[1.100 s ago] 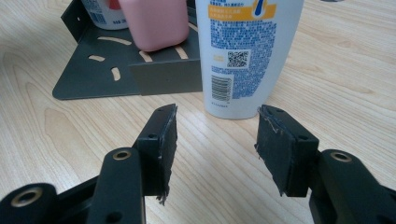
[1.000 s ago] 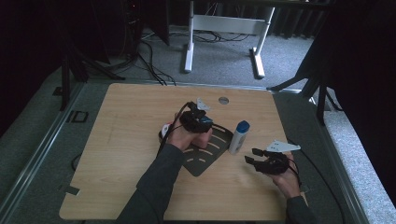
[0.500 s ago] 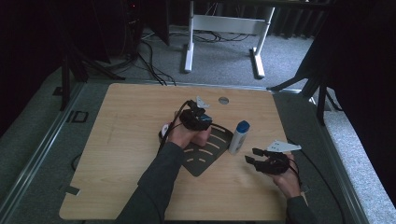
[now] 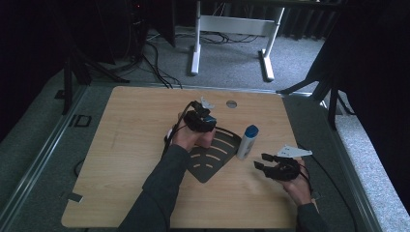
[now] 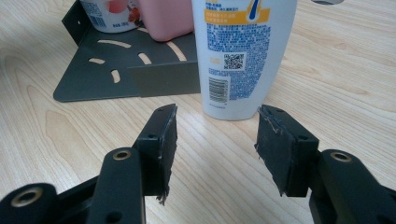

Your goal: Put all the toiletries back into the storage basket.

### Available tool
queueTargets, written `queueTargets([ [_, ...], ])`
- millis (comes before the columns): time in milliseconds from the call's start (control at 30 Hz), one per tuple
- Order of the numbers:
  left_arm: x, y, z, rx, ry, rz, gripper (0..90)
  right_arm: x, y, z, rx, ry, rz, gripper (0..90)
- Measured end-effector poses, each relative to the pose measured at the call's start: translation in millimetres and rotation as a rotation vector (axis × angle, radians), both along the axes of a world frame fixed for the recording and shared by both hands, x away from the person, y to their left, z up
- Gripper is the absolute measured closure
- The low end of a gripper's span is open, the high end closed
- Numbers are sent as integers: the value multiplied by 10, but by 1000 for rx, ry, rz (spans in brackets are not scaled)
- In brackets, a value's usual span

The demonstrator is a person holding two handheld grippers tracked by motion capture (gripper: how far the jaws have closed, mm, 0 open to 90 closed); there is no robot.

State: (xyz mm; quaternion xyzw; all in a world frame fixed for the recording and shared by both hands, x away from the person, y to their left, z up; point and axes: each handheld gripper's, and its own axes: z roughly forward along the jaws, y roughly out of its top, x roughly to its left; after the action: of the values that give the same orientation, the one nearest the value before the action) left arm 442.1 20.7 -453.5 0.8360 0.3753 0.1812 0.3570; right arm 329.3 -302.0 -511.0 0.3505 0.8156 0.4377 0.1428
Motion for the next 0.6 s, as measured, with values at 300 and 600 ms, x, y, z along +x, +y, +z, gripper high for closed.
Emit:
queueTargets([
  [300, 20, -10, 11, 14, 7, 19, 532, -1, -2, -4, 0, 1, -1, 475],
  [600, 35, -17, 9, 26, -6, 22, 531, -2, -7, -2, 2, 0, -2, 475],
])
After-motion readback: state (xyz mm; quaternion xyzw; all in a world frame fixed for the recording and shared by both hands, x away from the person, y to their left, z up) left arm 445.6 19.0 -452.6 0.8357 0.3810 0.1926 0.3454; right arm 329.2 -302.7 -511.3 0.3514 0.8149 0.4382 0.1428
